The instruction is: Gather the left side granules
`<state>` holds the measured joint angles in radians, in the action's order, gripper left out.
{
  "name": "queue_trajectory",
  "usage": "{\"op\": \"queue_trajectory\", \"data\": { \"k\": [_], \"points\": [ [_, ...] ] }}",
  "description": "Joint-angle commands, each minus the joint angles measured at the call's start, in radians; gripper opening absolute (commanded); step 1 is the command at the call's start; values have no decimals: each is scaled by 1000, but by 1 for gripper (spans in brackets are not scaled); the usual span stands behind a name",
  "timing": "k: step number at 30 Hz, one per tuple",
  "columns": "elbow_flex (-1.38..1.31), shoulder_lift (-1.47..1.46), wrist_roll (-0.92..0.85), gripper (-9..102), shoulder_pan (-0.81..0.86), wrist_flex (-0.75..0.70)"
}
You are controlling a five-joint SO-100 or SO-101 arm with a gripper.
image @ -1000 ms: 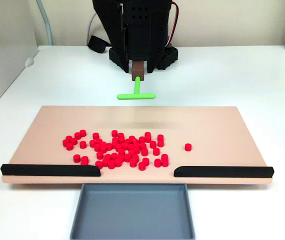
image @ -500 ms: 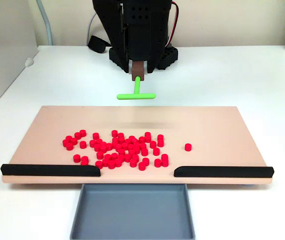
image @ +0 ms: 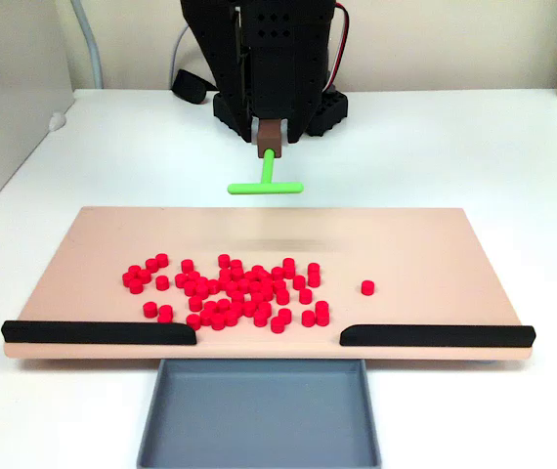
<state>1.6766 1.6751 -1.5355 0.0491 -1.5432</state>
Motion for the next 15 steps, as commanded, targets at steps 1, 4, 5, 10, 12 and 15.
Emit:
{"op": "queue_trajectory", "data": {
  "k": [1, 4, 5, 10, 12, 15],
  "points": [
    [-23, 11, 8, 0, -6, -3],
    [-23, 11, 20, 0, -11, -3],
    [-23, 11, 26, 0, -15, -3],
    [-25, 5, 115, 0, -48, -3],
    [-25, 0, 184, 0, -74, -3],
    [-25, 0, 344, 0, -120, -3]
  ]
}}
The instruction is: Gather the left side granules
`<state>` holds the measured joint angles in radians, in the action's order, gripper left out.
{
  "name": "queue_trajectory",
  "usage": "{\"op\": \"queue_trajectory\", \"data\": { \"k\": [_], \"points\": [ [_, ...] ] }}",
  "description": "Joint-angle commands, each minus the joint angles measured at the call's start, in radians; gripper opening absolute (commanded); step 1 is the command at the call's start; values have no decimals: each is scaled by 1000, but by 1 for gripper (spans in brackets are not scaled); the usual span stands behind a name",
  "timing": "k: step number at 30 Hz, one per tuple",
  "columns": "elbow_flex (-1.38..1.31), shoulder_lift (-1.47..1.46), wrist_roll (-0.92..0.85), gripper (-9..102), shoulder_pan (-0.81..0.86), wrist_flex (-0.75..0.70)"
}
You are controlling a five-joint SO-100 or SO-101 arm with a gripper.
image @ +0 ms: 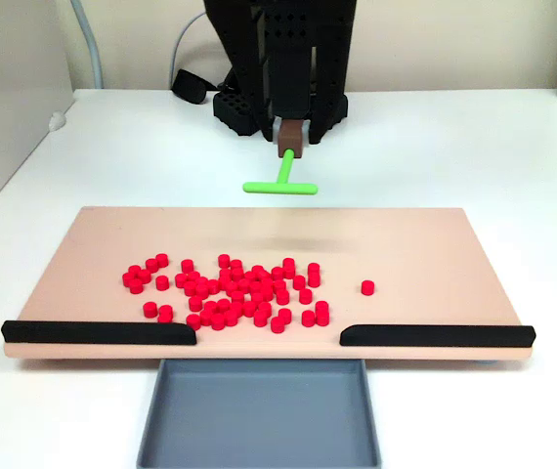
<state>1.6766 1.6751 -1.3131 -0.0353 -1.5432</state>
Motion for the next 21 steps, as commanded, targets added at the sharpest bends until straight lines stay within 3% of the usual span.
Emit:
{"op": "queue_trajectory", "data": {
  "k": [1, 11, 21],
  "points": [
    [-25, 3, 172, 0, -52, -3],
    [-25, 54, 663, 0, -181, -5],
    [-34, 14, 925, 0, -213, -3]
  ]
}}
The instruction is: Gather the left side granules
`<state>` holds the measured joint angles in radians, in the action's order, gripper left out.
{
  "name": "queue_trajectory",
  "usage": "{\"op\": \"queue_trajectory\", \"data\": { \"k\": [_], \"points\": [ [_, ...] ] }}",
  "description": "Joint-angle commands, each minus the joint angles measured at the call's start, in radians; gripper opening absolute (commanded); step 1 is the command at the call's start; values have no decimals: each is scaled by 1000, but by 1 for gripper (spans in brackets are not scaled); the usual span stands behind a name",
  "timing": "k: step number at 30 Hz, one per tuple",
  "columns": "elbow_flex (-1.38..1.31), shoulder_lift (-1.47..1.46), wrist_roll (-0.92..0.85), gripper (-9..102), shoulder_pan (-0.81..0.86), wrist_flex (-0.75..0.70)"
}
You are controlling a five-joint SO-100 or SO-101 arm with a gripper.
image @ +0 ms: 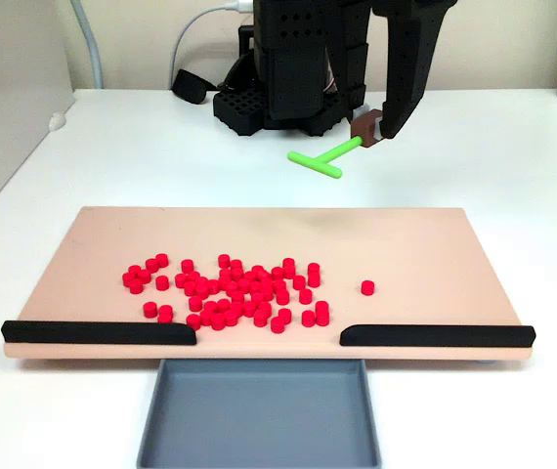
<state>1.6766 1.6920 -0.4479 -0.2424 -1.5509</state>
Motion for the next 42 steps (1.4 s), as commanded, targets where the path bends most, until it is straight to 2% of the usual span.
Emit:
{"op": "queue_trajectory", "data": {
  "k": [1, 8, 17, 42],
  "points": [
    [-40, -11, 89, 0, -6, 5],
    [-173, -104, 310, 0, -12, 5],
    [-230, -184, 508, 0, -55, -8],
    [-543, -436, 696, 0, -110, -44]
  ]
}}
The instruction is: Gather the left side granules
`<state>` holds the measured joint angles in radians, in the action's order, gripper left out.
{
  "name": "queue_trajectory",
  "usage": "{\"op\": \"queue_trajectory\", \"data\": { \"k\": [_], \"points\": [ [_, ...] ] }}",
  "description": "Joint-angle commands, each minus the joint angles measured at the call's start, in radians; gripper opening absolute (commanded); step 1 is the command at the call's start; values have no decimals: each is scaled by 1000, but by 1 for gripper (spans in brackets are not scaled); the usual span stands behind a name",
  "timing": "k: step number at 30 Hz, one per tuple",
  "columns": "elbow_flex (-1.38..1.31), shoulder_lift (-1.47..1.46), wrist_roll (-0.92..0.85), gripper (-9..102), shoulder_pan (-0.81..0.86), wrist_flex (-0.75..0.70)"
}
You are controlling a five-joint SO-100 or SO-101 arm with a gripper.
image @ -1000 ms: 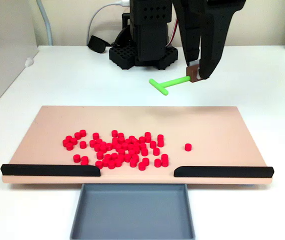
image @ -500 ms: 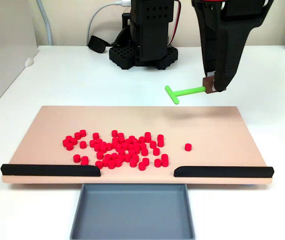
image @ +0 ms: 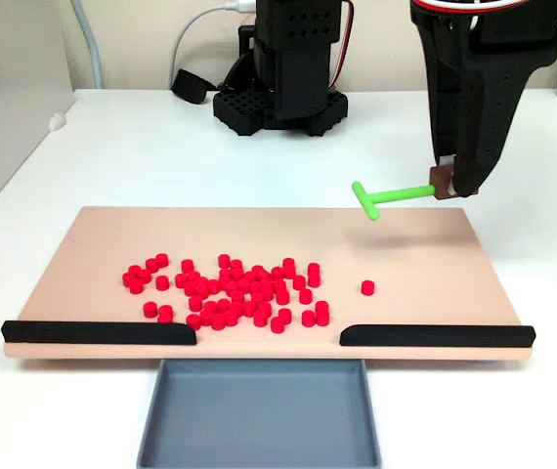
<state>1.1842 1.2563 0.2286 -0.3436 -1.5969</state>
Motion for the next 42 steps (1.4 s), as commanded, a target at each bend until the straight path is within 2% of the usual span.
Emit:
{"op": "queue_trajectory", "data": {
  "k": [1, 17, 30, 42],
  "points": [
    [-60, -11, 26, 0, -11, 2],
    [-222, -158, 114, 0, -41, 2],
    [-224, -209, 109, 0, -41, 14],
    [-334, -298, 120, 0, -21, 3]
  ]
}}
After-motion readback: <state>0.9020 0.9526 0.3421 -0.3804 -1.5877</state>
